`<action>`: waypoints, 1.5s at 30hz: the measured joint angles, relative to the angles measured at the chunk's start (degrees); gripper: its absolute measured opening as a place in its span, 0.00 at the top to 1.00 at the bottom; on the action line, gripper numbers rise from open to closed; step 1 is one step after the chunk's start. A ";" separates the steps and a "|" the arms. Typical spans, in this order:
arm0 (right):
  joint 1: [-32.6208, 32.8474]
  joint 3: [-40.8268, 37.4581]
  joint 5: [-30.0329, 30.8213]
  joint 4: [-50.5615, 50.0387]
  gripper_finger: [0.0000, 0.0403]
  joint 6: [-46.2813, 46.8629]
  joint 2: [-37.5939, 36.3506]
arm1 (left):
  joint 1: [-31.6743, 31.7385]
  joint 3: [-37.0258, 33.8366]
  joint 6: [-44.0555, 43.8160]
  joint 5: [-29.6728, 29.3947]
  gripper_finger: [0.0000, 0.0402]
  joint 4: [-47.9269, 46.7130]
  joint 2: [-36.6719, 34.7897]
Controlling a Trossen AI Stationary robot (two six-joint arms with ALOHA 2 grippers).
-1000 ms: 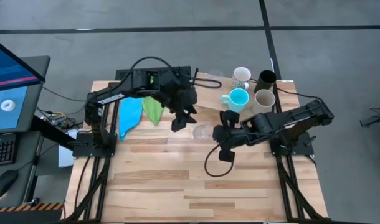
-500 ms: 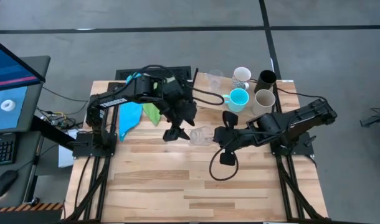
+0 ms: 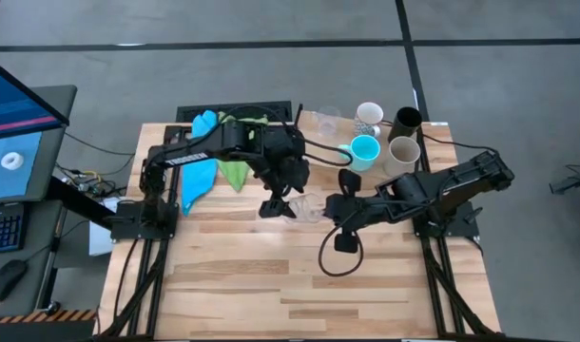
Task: Stack small to large cups/mugs on shelf
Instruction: Put the transparent mug on the shelf
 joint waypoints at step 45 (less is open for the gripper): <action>-1.51 -0.07 -1.18 5.65 0.63 -4.78 -1.76 | -0.32 0.01 -2.38 4.31 0.20 3.53 1.22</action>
